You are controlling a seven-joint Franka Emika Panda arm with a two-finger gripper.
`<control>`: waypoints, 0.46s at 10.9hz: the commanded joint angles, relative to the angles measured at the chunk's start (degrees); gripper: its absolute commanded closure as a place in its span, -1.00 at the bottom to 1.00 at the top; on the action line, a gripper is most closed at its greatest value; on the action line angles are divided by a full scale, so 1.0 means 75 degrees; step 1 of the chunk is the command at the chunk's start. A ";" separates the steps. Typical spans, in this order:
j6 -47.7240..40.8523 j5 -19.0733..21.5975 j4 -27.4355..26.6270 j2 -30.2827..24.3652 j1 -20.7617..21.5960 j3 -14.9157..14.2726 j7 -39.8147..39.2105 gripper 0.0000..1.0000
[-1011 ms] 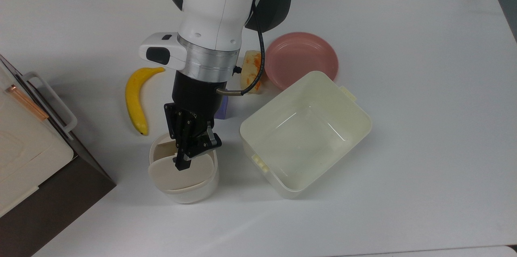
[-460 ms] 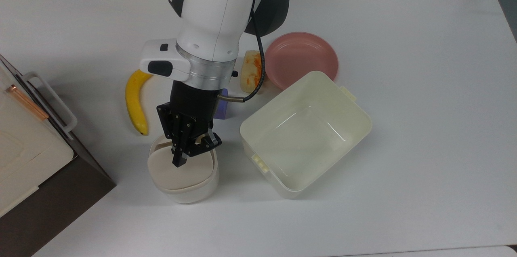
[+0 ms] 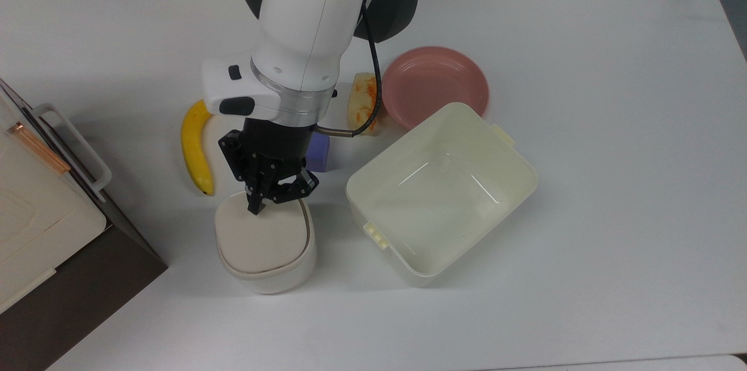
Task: Close the trash can
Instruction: 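Push the raised flip lid down onto the trash can rim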
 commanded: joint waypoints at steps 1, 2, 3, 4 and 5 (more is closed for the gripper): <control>-0.0524 0.0083 -0.0776 -0.0449 0.0056 -0.0006 -0.0884 1.00; -0.0536 0.0083 -0.0928 -0.0472 0.0044 -0.0007 -0.1106 1.00; -0.0536 0.0071 -0.1046 -0.0472 0.0033 -0.0007 -0.1224 1.00; -0.0536 0.0036 -0.1070 -0.0472 0.0021 -0.0018 -0.1237 1.00; -0.0524 0.0036 -0.1070 -0.0460 0.0009 -0.0018 -0.1248 1.00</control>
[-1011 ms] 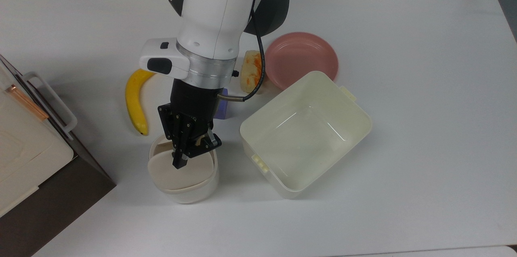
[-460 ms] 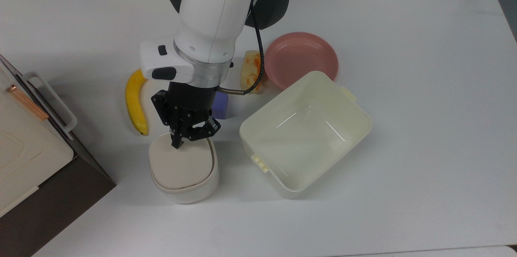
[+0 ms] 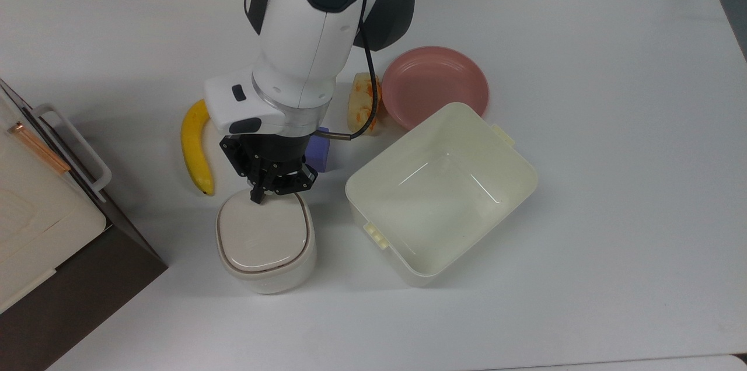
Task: Close the trash can
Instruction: 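Press the gripper down on the closed lid to seat it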
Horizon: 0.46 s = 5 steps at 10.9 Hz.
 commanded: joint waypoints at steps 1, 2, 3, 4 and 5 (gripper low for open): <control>-0.0095 0.0025 -0.0499 -0.0382 0.0005 -0.0029 -0.0275 1.00; -0.0072 0.0025 -0.0499 -0.0370 -0.0007 -0.0041 -0.0287 1.00; -0.0026 0.0036 -0.0499 -0.0370 -0.0065 -0.0041 -0.0275 1.00; 0.0010 0.0048 -0.0499 -0.0359 -0.0089 -0.0041 -0.0264 1.00; 0.0022 0.0048 -0.0488 -0.0347 -0.0112 -0.0041 -0.0240 1.00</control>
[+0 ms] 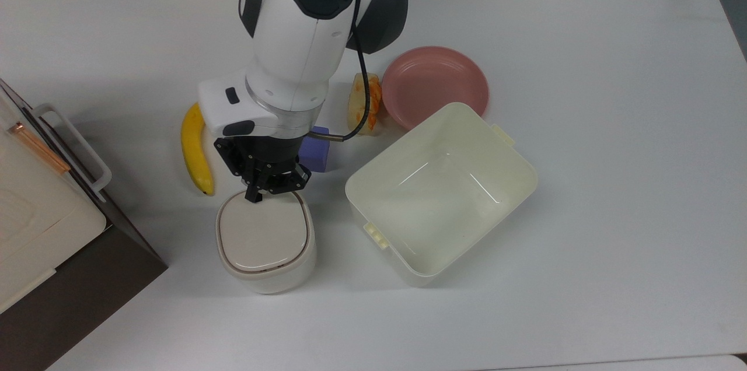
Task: Close the trash can
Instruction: 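Press the gripper down on the closed lid to seat it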
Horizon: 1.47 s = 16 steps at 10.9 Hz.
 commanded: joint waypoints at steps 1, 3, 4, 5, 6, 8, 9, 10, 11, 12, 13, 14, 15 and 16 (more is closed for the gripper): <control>0.0022 0.0037 -0.0427 -0.0334 -0.0044 -0.0022 -0.0152 1.00; 0.0022 0.0002 -0.0439 -0.0323 -0.0032 -0.0022 -0.0164 1.00; 0.0033 -0.0021 -0.0567 -0.0311 -0.0021 -0.0010 -0.0152 1.00; 0.0150 -0.0080 -0.0684 -0.0323 -0.0009 0.0002 -0.0106 1.00; 0.0267 -0.0196 -0.0859 -0.0323 0.0014 0.0013 -0.0059 1.00; 0.0629 -0.0698 -0.1234 -0.0311 0.0061 0.0025 0.0443 1.00; 0.0770 -0.0922 -0.1352 -0.0299 0.0062 0.0072 0.0654 1.00; 0.0783 -0.0936 -0.1341 -0.0311 0.0050 0.0072 0.0679 1.00; 0.0772 -0.0866 -0.1260 -0.0357 0.0015 0.0072 0.0715 1.00; 0.0760 -0.0517 -0.0830 -0.0393 -0.0078 0.0072 0.0773 1.00; 0.0783 0.0043 -0.0559 -0.0463 -0.0241 0.0060 0.0773 1.00; 0.0784 0.0327 -0.0347 -0.0521 -0.0313 0.0049 0.0797 1.00; 0.0795 0.0423 -0.0241 -0.0603 -0.0337 0.0049 0.0890 1.00; 0.0818 0.0540 -0.0228 -0.0685 -0.0453 0.0049 0.0972 1.00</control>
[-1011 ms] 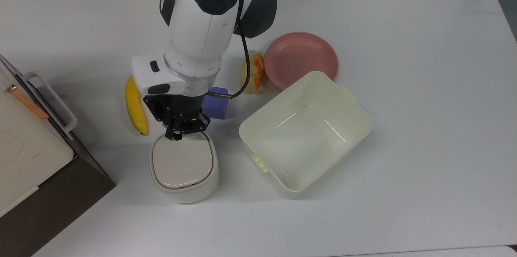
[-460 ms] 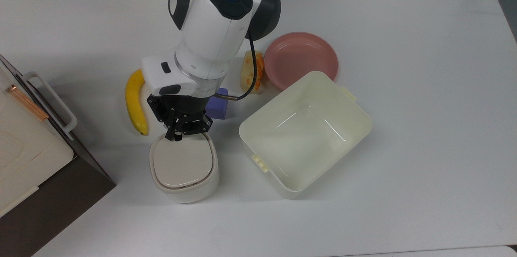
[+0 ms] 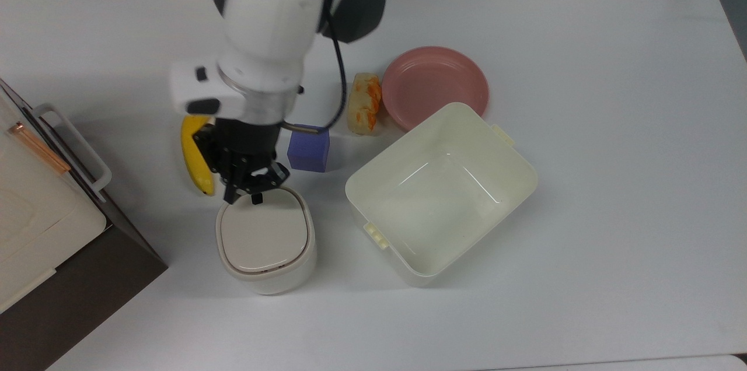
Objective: Close the trash can
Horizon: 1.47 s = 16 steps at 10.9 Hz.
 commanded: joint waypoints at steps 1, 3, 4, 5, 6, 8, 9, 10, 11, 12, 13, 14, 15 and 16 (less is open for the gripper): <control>0.0091 0.0601 -0.0057 -0.0551 -0.0278 0.0023 0.0221 1.00; -0.0014 0.0978 -0.0394 -0.1112 -0.0501 0.0139 -0.0617 1.00; -0.0038 0.1223 -0.1058 -0.1568 -0.0607 0.0268 -0.1354 1.00; -0.0270 0.1527 -0.1807 -0.2106 -0.0619 0.0280 -0.2289 1.00; -0.0806 0.1936 -0.2371 -0.2634 -0.0608 0.0281 -0.3343 1.00; -0.2444 0.2314 -0.2751 -0.3293 -0.0550 0.0281 -0.4685 0.70; -0.3021 0.2373 -0.2706 -0.3388 -0.0538 0.0269 -0.4805 0.35; -0.3224 0.2397 -0.2705 -0.3482 -0.0514 0.0280 -0.4818 -0.03; -0.3237 0.2397 -0.2717 -0.3599 -0.0514 0.0281 -0.4818 -0.41; -0.3238 0.2409 -0.2728 -0.3704 -0.0514 0.0257 -0.4807 -0.99; -0.3214 0.2548 -0.2752 -0.3903 -0.0503 0.0211 -0.4807 -1.00; -0.3202 0.2700 -0.2833 -0.4137 -0.0514 0.0094 -0.4772 -1.00; -0.3156 0.2702 -0.3020 -0.4371 -0.0514 -0.0023 -0.4830 -1.00; -0.3190 0.2655 -0.3126 -0.4570 -0.0491 -0.0047 -0.4819 -1.00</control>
